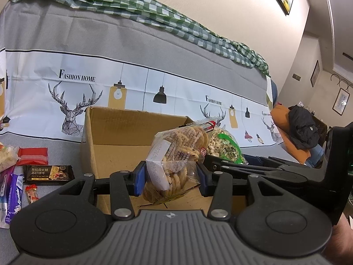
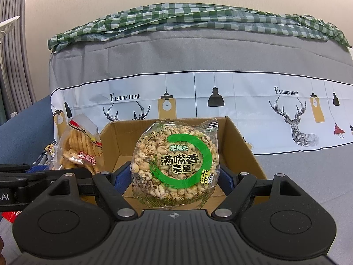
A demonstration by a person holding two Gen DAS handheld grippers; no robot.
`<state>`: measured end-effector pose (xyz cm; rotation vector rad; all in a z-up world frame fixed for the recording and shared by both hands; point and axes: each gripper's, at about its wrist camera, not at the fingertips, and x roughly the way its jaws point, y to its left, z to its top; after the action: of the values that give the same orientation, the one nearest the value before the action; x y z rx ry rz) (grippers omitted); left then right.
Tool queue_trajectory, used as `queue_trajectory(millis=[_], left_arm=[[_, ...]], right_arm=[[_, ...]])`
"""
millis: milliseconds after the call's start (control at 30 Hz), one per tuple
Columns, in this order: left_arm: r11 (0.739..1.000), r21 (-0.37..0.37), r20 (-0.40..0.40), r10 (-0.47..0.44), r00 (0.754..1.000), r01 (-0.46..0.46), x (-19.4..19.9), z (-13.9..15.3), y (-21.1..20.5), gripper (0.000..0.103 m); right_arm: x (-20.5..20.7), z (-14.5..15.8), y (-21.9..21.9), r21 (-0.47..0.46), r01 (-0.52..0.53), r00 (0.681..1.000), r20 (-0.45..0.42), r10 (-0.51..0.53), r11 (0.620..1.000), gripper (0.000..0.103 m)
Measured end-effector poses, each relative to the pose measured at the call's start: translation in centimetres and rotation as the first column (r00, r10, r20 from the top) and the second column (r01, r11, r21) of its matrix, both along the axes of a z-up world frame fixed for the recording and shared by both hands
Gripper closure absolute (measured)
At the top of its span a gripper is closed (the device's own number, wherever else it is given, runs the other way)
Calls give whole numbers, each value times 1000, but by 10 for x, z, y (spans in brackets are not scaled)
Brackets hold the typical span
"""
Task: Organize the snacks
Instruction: 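Lower both snacks into the box and open both grippers, then move both tools back to the snack pile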
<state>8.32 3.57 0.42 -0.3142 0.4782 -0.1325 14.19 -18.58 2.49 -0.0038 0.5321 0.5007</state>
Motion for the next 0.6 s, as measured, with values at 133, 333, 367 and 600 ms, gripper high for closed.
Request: queue_trajectory(millis=[133,333,367,600], left_arm=[[1000,-1,3,-2,1000,2,0,0,1,52],[1000,-14,-13,-27,1000,27,2,-1,0,48],[1000,-11,-12,-26,1000,26,1,-1,0,47],[1000,-11,4,-2,1000,2,-2,2,5,39]], right_arm=[[0,0,0,0,-1,1000,3,1,1000,23],[1,-1,0,-2,-6,1000,-11,6,1000,21],[1,-1,1,-7,-5,1000,-10,5,1000,19],[4,0,0,-9,26,1000,-13,-26,1000,12]])
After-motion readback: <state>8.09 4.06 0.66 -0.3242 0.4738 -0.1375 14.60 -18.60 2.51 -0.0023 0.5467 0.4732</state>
